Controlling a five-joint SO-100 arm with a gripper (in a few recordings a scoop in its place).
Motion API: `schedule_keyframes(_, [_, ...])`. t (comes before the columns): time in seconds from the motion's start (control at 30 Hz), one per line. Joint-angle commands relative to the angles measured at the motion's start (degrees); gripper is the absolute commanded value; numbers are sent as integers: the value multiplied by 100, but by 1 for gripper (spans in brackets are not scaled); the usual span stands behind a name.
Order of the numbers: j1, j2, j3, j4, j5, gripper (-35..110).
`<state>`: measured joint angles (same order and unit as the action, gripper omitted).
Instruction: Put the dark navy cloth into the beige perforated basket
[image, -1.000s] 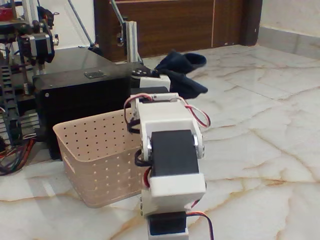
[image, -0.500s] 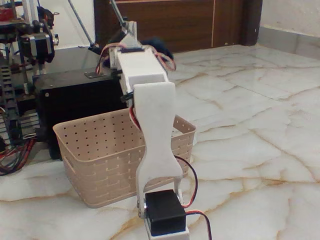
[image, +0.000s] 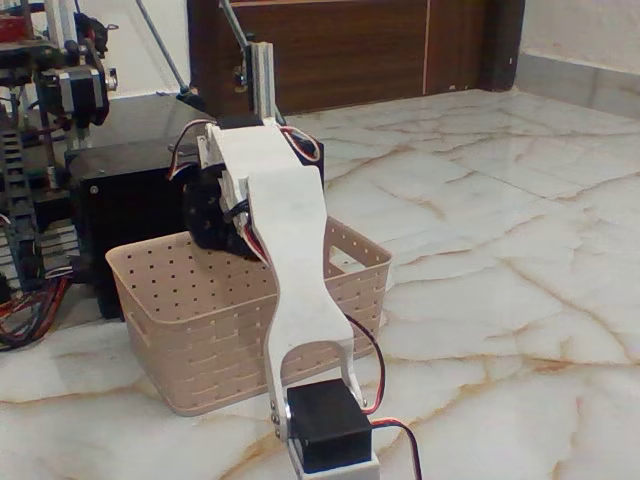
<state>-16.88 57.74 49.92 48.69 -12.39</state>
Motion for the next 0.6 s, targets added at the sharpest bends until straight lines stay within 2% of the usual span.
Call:
schedule_keyframes(0.0, [-18,35,-272,220,97,0])
schedule_keyframes(0.3, [18,123,-290,369,193,7])
schedule_keyframes(0.4, [79,123,-53,1213,-9,7])
schedule_keyframes(0.43, [88,176,79,1213,-26,7])
schedule_keyframes(0.57, [79,510,62,0,-132,7])
